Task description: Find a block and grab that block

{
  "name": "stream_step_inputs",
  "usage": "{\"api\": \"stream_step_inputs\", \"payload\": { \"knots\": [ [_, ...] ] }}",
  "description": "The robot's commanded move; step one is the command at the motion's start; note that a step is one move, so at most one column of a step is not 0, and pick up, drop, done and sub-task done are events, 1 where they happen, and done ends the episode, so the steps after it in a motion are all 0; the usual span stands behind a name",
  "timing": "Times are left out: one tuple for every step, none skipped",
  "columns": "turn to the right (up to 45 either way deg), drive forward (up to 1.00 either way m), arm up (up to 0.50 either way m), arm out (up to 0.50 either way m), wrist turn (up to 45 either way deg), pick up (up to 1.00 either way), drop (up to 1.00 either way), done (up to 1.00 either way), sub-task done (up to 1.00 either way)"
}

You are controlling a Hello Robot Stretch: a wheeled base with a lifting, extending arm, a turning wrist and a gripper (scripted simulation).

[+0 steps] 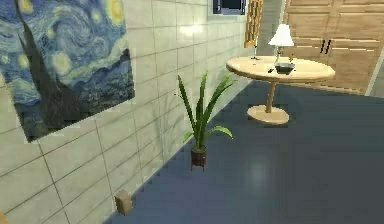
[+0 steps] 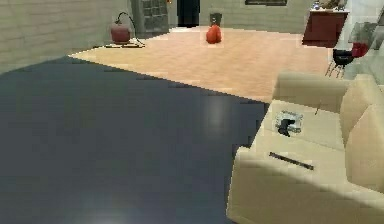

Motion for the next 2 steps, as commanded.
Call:
{"api": "stream_step_inputs", "payload": {
  "knots": [
    [0.0,0.50,0.00,0.00,0.0,0.00,0.00,0.00,0.00],
    [-45.0,0.00,0.00,0.00,0.0,0.00,0.00,0.00,0.00]
  ]
}}
